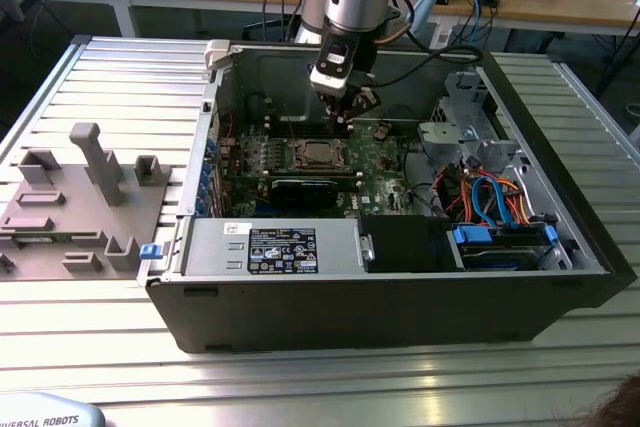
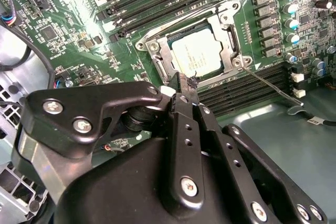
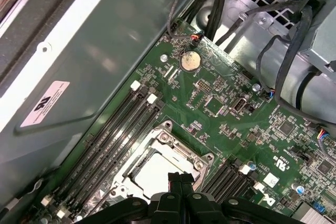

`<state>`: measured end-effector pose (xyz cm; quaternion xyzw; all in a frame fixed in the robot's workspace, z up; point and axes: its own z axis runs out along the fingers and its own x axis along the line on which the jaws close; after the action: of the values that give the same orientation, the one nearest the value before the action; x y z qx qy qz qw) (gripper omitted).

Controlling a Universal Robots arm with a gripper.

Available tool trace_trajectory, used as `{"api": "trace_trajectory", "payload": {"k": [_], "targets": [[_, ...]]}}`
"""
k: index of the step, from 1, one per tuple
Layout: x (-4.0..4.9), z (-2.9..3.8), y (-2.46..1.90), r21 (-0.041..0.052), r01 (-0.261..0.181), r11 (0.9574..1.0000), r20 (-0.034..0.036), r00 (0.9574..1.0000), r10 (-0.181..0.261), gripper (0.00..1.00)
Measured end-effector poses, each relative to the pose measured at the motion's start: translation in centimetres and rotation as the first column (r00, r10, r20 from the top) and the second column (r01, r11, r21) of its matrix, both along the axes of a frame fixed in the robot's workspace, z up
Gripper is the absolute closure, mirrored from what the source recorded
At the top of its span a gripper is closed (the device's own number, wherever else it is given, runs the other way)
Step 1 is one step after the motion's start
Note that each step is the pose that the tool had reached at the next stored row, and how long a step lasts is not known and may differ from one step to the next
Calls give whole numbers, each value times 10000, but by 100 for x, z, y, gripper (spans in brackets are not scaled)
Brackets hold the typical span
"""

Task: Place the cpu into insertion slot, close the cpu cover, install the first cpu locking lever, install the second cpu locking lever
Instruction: 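Install the first cpu locking lever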

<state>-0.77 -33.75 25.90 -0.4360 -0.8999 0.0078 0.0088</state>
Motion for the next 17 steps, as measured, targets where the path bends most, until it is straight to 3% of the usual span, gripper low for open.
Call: {"api": "trace_trajectory", "payload": {"k": [17], "targets": [[0,0,0,0,-397,9992,-1,9992,397,89]]}}
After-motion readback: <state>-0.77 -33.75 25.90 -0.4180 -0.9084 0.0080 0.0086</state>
